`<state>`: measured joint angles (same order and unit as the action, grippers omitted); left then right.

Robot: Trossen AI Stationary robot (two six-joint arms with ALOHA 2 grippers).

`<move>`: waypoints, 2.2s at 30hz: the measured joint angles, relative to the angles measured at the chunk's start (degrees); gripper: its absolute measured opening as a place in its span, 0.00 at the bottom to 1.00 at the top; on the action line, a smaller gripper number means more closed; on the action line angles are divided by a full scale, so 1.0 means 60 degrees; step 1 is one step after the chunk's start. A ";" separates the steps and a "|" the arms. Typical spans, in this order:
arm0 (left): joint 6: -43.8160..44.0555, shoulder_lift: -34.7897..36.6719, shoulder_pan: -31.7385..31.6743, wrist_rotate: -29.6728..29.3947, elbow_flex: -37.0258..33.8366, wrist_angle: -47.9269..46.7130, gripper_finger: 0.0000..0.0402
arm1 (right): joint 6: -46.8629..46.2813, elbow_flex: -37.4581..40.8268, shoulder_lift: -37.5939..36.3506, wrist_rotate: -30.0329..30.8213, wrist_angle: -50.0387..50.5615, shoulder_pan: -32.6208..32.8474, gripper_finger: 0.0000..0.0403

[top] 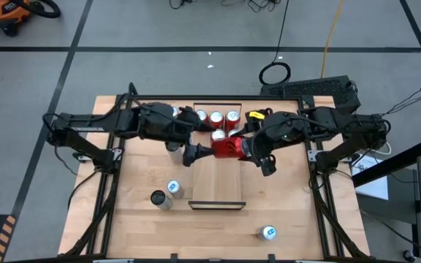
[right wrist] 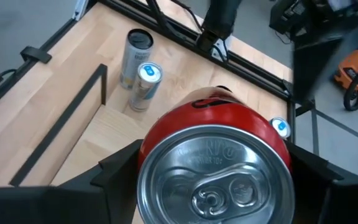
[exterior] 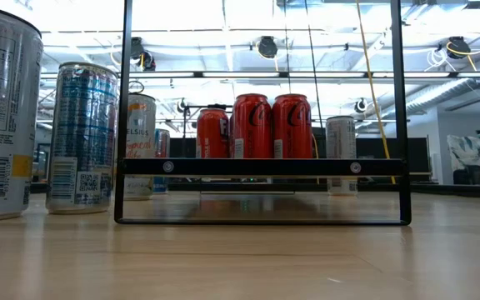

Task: Place canned beverage on shelf
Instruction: Put the red soda can on the shelf aligned with the other red soda can

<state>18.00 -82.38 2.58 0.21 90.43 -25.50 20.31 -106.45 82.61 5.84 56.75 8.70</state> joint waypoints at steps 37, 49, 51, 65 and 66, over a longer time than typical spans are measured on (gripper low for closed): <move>-0.0805 -0.1087 -0.0054 0.1356 -0.0011 -0.0771 0.91 | 0.0143 0.0000 0.0262 -0.1294 -0.1071 -0.0574 0.67; -0.0805 -0.1087 -0.0053 0.1468 -0.0018 -0.0764 0.75 | 0.0080 -0.0011 0.0259 -0.1503 -0.0933 -0.0574 0.69; -0.0798 -0.1087 -0.0053 0.1503 -0.0018 -0.0764 0.76 | -0.0035 -0.0011 0.0259 -0.1496 -0.0929 -0.0574 0.71; -0.0798 -0.1083 -0.0042 0.1560 -0.0018 -0.0527 0.76 | -0.2027 -0.0011 0.0255 -0.1469 -0.0871 -0.0439 0.91; -0.0799 -0.1083 -0.0045 0.1553 -0.0018 -0.0521 0.76 | -0.2197 -0.0011 0.0258 -0.1474 -0.0848 -0.0439 0.92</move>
<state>13.20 -88.88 2.31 9.53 90.32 -28.63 7.13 -106.52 84.16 -3.01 51.66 6.07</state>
